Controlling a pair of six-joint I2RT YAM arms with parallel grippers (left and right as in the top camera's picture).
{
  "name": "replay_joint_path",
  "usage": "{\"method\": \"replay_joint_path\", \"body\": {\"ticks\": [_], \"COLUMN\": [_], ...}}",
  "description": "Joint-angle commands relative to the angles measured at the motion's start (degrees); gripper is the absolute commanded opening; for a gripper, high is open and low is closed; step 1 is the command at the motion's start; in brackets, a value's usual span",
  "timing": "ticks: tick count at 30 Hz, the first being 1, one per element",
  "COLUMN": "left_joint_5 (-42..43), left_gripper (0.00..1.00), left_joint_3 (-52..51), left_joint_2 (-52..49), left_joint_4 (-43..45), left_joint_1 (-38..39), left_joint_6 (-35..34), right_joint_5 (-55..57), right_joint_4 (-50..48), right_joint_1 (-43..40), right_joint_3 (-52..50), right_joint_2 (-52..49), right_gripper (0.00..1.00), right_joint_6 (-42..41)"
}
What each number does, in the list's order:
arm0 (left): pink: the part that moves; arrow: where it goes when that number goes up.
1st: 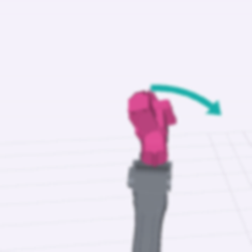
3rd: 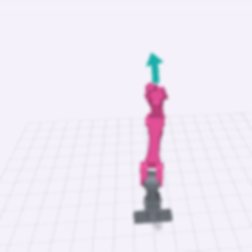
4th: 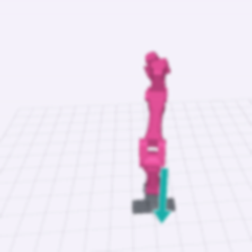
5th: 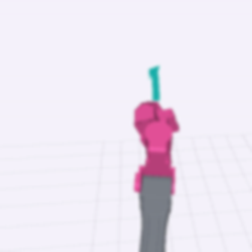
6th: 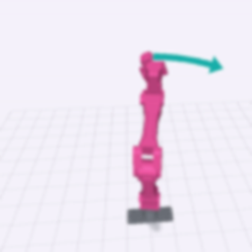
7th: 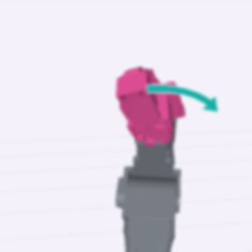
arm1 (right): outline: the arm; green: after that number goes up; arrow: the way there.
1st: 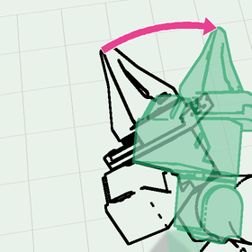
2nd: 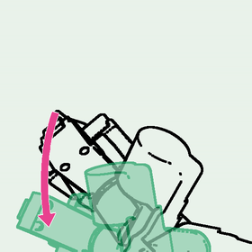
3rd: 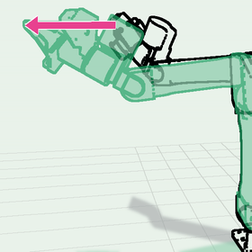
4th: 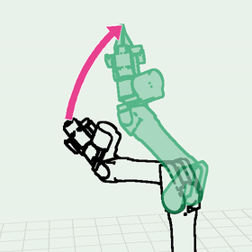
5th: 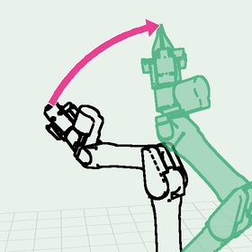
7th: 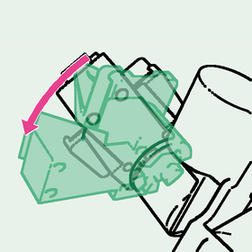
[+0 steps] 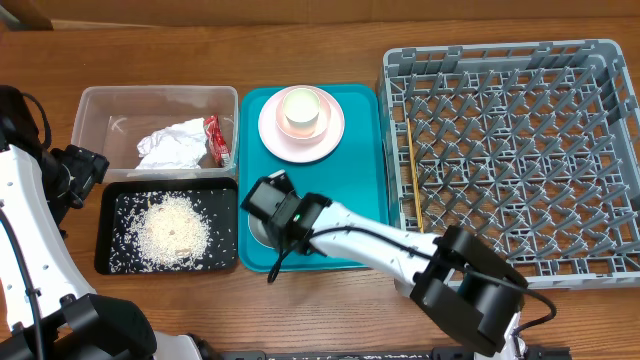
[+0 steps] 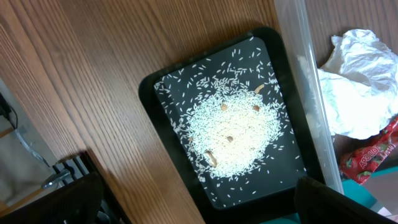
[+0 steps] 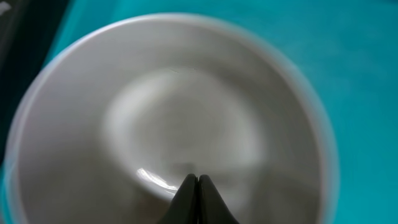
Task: Sort waste into correct bins and load items into the dishwasher
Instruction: 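Lower the right gripper and grasp the rim of the white bowl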
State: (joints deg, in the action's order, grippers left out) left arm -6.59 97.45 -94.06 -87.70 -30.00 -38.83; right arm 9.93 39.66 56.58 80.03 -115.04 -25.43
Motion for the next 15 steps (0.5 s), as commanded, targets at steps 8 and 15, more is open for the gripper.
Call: {"method": "replay_joint_path", "body": {"ticks": [8,15], "left_joint_5": [0.22,0.22], "left_gripper": [1.0,1.0], "left_joint_3": [1.4,1.4], "left_joint_2": [0.74,0.74], "left_joint_4": [-0.07,-0.07], "left_joint_1": [0.02,0.02], "left_joint_6": [-0.59,-0.59], "right_joint_5": [1.14,1.16], "right_joint_4": [6.69,7.58], "right_joint_1": [-6.67,-7.5], "right_joint_3": [-0.2,0.55], "right_joint_2": [0.22,1.31], "right_gripper": [0.04,0.04], "right_joint_6": [-4.87,-4.79]}}
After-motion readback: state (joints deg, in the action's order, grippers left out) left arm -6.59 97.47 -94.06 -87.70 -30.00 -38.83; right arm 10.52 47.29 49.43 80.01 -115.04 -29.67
